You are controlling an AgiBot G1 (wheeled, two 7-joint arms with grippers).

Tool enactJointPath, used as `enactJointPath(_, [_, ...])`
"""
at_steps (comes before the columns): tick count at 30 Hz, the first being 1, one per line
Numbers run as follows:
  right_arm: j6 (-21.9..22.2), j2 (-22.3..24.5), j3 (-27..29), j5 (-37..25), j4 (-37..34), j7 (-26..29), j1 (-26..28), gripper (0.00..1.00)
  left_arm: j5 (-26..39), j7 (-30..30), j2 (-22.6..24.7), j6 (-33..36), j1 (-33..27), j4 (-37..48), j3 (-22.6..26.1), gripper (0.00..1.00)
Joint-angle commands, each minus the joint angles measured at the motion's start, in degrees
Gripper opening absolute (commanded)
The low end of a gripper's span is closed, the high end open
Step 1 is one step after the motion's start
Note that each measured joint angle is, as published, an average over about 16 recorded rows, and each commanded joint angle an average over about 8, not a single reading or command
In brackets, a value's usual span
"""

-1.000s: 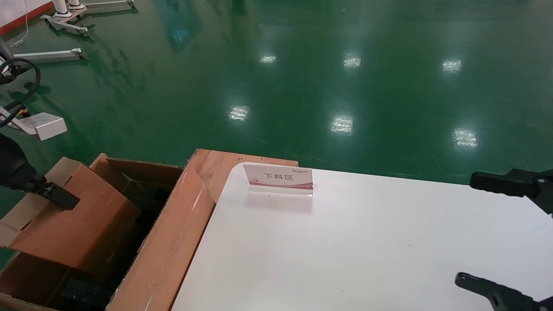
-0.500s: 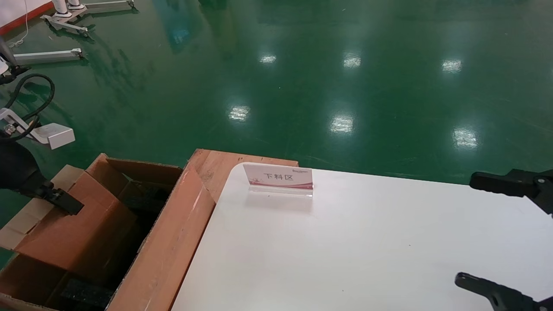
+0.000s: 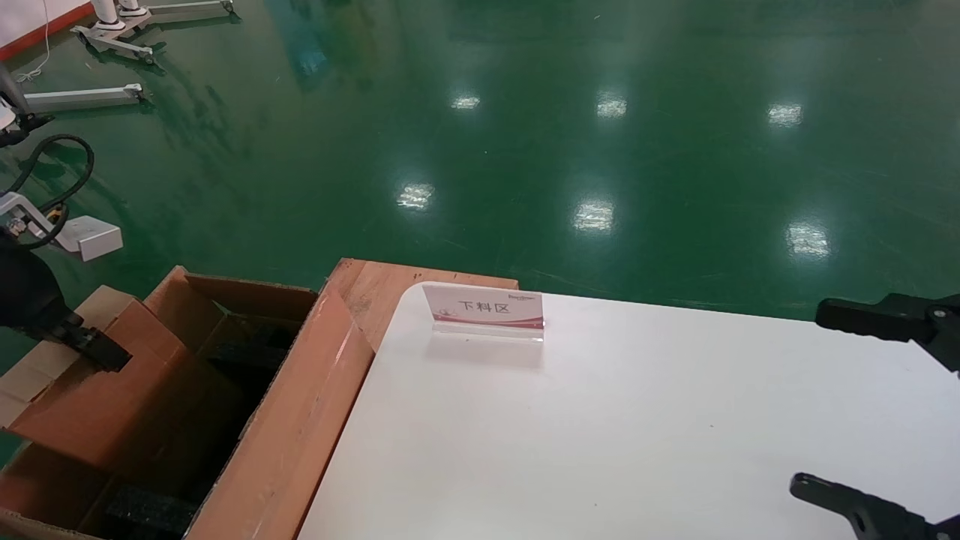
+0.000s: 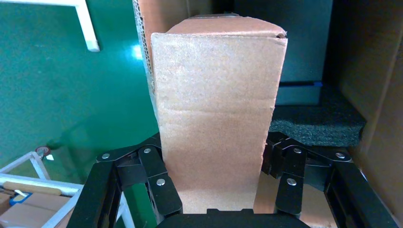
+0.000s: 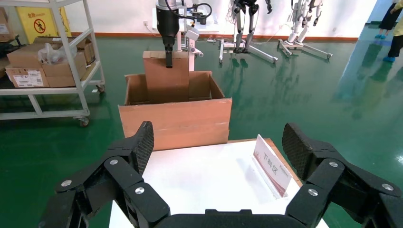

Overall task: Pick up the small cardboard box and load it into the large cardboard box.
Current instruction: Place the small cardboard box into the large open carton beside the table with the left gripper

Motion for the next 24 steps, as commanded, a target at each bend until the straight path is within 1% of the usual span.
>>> enactJointPath(1, [0.0, 0.0, 0.0, 0.0, 0.0, 0.0, 0.0, 1.00, -0.2, 0.4, 0.2, -0.1, 0.7, 0.9, -0.1, 0.00])
enactJointPath(24, [0.0, 0.0, -0.1, 0.1, 0.0, 0.0, 0.0, 1.00, -2.6, 2.2, 3.0, -2.5, 10.7, 10.0, -1.5, 0.00])
